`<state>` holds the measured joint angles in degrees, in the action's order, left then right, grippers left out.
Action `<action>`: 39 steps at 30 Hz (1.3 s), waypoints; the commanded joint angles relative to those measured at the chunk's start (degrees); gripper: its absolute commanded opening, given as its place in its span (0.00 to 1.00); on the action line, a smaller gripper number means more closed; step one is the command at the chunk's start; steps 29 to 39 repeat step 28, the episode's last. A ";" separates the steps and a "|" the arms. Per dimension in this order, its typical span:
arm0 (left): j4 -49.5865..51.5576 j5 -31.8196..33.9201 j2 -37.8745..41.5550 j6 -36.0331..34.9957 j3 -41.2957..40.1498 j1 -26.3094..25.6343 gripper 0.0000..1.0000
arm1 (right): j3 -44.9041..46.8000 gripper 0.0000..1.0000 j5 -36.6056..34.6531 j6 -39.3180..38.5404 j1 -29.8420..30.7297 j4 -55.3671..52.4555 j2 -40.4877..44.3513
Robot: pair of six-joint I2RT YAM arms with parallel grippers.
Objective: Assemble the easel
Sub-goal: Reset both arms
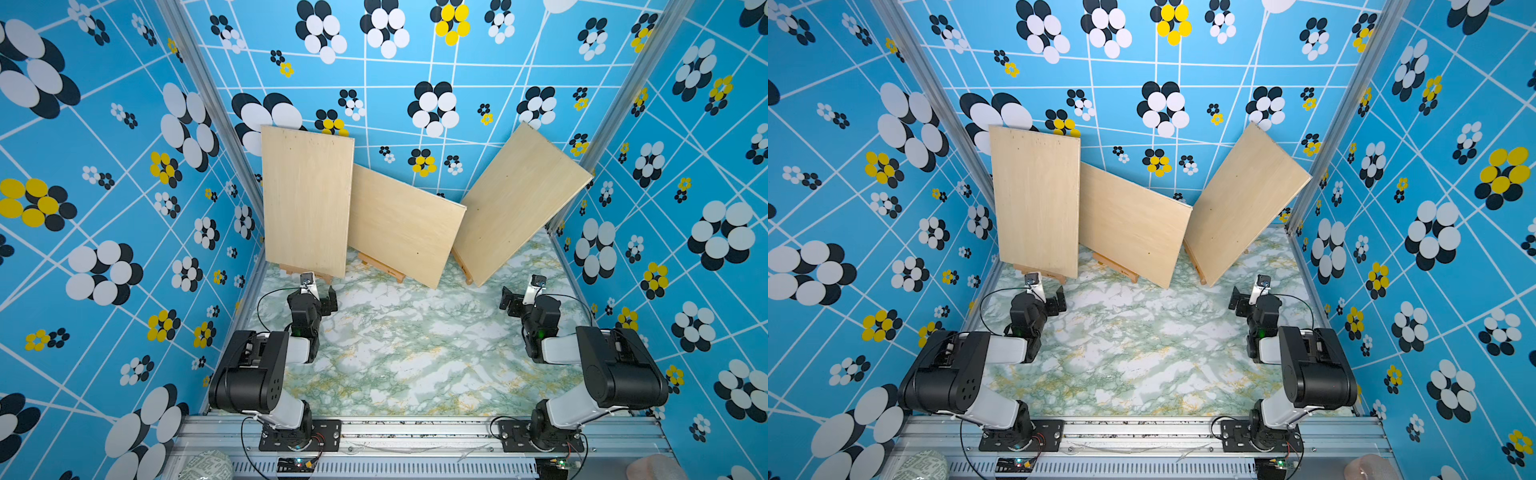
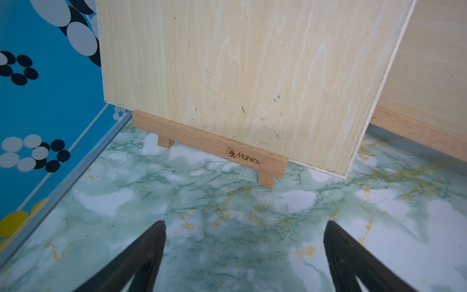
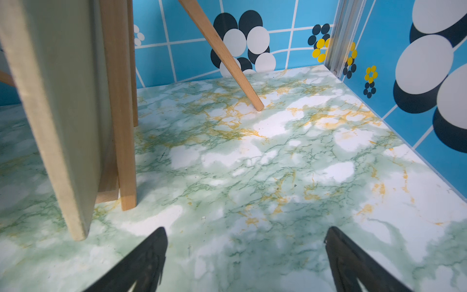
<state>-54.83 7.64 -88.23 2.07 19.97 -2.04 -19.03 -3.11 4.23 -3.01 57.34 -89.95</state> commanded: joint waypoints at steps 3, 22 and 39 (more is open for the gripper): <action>0.43 1.19 -0.53 -0.44 1.12 -0.42 0.99 | -1.34 1.00 0.85 -0.73 0.61 -1.53 1.02; 0.78 1.07 -0.52 -0.35 1.38 -0.37 0.99 | -2.16 1.00 4.78 -2.32 0.68 -2.85 0.96; 0.66 1.06 -0.50 -0.40 1.33 -0.33 0.99 | -2.14 0.99 4.73 -2.35 0.71 -2.85 0.92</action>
